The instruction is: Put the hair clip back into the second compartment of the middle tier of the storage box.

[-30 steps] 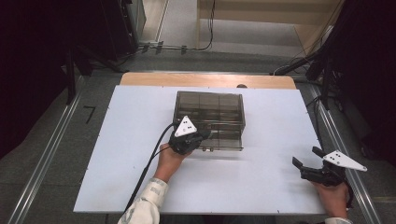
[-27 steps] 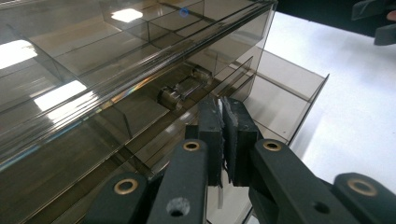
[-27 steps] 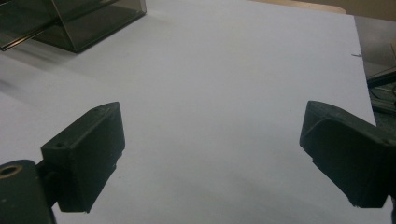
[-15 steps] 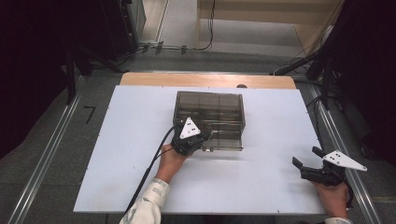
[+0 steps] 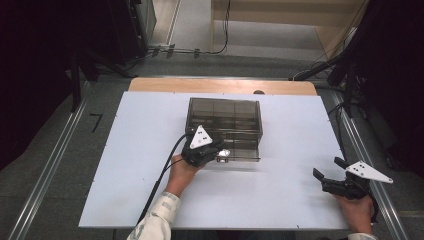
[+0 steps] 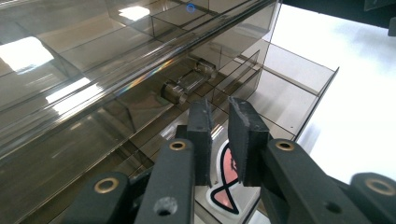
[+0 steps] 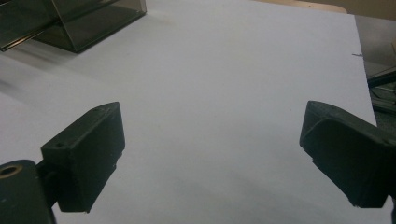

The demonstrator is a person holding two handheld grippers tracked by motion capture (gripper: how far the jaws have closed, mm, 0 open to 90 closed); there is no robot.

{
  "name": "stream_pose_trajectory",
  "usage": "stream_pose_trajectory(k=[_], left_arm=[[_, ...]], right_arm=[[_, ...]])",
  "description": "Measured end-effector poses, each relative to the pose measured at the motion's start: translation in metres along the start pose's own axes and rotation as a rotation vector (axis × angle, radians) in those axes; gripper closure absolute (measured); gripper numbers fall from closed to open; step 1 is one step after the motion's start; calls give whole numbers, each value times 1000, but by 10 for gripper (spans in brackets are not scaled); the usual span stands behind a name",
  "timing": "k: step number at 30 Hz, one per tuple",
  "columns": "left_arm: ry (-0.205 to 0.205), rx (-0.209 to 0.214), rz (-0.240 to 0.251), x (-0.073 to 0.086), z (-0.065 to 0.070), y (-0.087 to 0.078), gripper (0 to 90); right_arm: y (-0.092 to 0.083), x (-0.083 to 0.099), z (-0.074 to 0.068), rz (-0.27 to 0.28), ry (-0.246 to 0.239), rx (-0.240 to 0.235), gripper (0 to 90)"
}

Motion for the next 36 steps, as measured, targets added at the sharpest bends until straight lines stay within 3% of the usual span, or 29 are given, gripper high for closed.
stream_pose_trajectory(k=[5,9,18,36], left_arm=[[-6,4,23,-1,-2,-12,664],[-28,-12,20,2,-9,-22,494],[-67,-51,49,12,-28,-42,303],[-96,-89,48,29,-44,-62,270]], right_arm=[[0,0,0,0,1,2,54],[0,0,0,-3,-6,4,54],[0,0,0,-2,-5,3,54],[0,0,0,-1,-7,9,54]])
Point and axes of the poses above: each handheld gripper's, and its own axes: y roughly forward along the jaws, x roughly out of its underside, z roughly to its right, the point moved 9 cm from there along y, roughly forward along the jaws, and after that the axes turned 6 degrees about -x, right-handed, at the moved point
